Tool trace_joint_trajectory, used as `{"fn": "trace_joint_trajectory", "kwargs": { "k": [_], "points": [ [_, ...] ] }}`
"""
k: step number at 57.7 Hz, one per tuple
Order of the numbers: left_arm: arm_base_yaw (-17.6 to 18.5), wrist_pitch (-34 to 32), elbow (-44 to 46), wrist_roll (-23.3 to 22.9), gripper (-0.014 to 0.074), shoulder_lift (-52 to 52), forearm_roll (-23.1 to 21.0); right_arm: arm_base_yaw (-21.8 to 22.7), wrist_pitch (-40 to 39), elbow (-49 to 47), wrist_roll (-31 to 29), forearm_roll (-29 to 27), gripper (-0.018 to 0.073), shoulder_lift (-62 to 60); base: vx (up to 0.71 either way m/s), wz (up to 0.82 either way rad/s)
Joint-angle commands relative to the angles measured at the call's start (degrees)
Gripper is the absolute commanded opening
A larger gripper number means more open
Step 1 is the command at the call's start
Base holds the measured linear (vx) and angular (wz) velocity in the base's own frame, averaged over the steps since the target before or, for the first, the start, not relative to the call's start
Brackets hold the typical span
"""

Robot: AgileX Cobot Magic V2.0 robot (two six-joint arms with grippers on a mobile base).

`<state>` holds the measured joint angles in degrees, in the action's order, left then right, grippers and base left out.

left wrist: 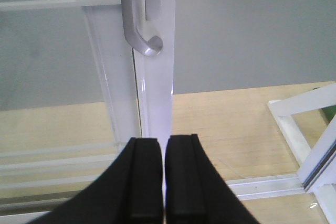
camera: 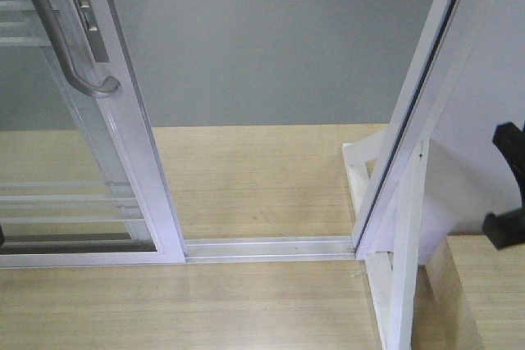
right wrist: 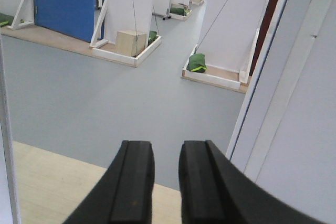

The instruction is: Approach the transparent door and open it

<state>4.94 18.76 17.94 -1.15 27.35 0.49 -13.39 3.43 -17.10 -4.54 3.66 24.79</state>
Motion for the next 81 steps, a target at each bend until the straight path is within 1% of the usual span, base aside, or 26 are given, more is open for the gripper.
{"fn": "trace_joint_trajectory", "kwargs": {
  "k": [1, 5, 9, 11, 15, 20, 26, 29, 35, 64, 68, 74, 76, 81],
  "points": [
    [0.32, -2.68, -0.01, 1.90, 0.0179, -5.30, -3.26, 0.25, -3.43, 2.08, -0.16, 0.04, 0.0242, -5.82, 0.00, 0.00],
    [0.32, -2.74, -0.19, 4.02, 0.0153, -8.73, -3.90, 0.25, -4.03, 4.41, -0.20, 0.10, 0.0242, -9.68, 0.00, 0.00],
    [0.32, -2.90, -0.19, 5.01, 0.0110, -9.91, -3.84, 0.25, -6.37, 5.72, -0.63, 0.77, 0.0216, -11.15, 0.00, 0.00],
    [0.32, -3.06, -0.19, 5.26, 0.0079, -9.98, -3.84, 0.25, -6.94, 5.78, -0.63, 0.89, 0.0187, -11.20, 0.00, 0.00],
    [0.32, -3.81, -0.19, 5.26, -0.0006, -9.98, -3.84, 0.25, -8.08, 5.73, -0.63, 0.93, 0.0096, -11.20, 0.00, 0.00],
    [0.32, -5.95, -0.19, 5.06, -0.0008, -9.98, -3.84, 0.25, -8.10, 5.73, -0.25, 0.16, -0.0015, -11.20, 0.00, 0.00],
    [0.32, -9.07, -0.19, 4.73, -0.0007, -9.98, -3.84, 0.25, -8.02, 5.73, -0.17, -0.27, -0.0011, -11.20, 0.00, 0.00],
    [0.32, -9.61, -0.19, 4.73, -0.0008, -9.98, -3.84, 0.25, -7.90, 5.73, -0.22, -0.83, -0.0011, -11.20, 0.00, 0.00],
    [0.32, -8.93, -0.19, 4.73, -0.0008, -9.98, -3.84, 0.25, -7.90, 5.73, -0.36, -1.70, -0.0009, -11.20, 0.00, 0.00],
    [0.32, -8.71, -0.19, 4.73, -0.0008, -9.98, -3.78, 0.25, -7.98, 5.73, -0.36, -1.70, -0.0009, -11.20, 0.00, 0.00],
    [0.32, -7.58, -0.27, 4.93, -0.0008, -11.88, -3.70, 0.25, -7.98, 5.73, -0.36, -1.70, -0.0009, -11.20, 0.00, 0.00],
    [0.38, -7.16, -3.47, 4.15, -0.0008, -15.94, -4.62, 0.25, -7.98, 5.73, -0.36, -1.70, -0.0009, -11.20, 0.00, 0.00],
    [0.38, -7.36, -5.83, 4.15, -0.0008, -17.98, -5.30, 0.25, -7.98, 5.73, -0.36, -1.70, -0.0009, -11.20, 0.00, 0.00],
    [0.38, -7.66, -11.26, 3.20, -0.0008, -22.55, -5.37, 0.25, -7.98, 5.73, -0.36, -1.70, -0.0009, -11.20, 0.00, 0.00]
  ]
}}
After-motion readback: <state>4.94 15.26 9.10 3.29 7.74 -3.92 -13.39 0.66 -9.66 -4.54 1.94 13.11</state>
